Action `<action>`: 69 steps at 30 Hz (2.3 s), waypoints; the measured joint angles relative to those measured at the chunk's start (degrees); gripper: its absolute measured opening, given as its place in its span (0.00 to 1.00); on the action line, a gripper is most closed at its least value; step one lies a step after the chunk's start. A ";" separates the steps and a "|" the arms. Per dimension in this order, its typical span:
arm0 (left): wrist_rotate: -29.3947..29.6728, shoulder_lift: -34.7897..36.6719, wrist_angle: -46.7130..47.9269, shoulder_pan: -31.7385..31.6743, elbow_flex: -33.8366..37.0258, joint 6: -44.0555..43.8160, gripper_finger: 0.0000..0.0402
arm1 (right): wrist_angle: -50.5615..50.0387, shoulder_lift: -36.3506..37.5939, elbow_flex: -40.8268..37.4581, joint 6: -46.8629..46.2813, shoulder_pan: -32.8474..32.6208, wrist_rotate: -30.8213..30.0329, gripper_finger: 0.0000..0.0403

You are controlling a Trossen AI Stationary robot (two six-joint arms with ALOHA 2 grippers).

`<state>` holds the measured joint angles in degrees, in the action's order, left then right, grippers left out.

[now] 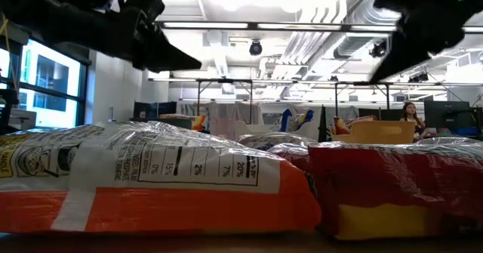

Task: Sort Maruchan noodles
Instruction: Put the right red noodle pack into the yellow bin

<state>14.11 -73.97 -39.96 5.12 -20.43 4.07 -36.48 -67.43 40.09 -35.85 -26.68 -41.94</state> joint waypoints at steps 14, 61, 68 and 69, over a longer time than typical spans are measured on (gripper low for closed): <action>0.26 -6.12 -1.85 -0.80 0.00 3.56 0.00 | -22.68 -14.23 -0.50 -22.14 18.68 16.32 0.46; -19.59 -6.91 -6.70 -33.29 -0.79 9.58 0.00 | -19.68 -17.29 18.60 -0.52 24.17 26.12 0.35; -19.81 -6.91 -7.99 -33.35 -0.79 11.07 0.00 | -18.36 -28.32 17.72 -3.07 22.51 19.17 0.47; -19.81 -6.91 -8.09 -33.35 -0.84 11.09 0.00 | -18.27 -29.84 18.25 -2.67 22.49 18.42 0.48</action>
<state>-5.70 -80.88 -48.05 -28.23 -21.26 15.16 -54.75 -97.28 58.34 -38.52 -4.19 -23.53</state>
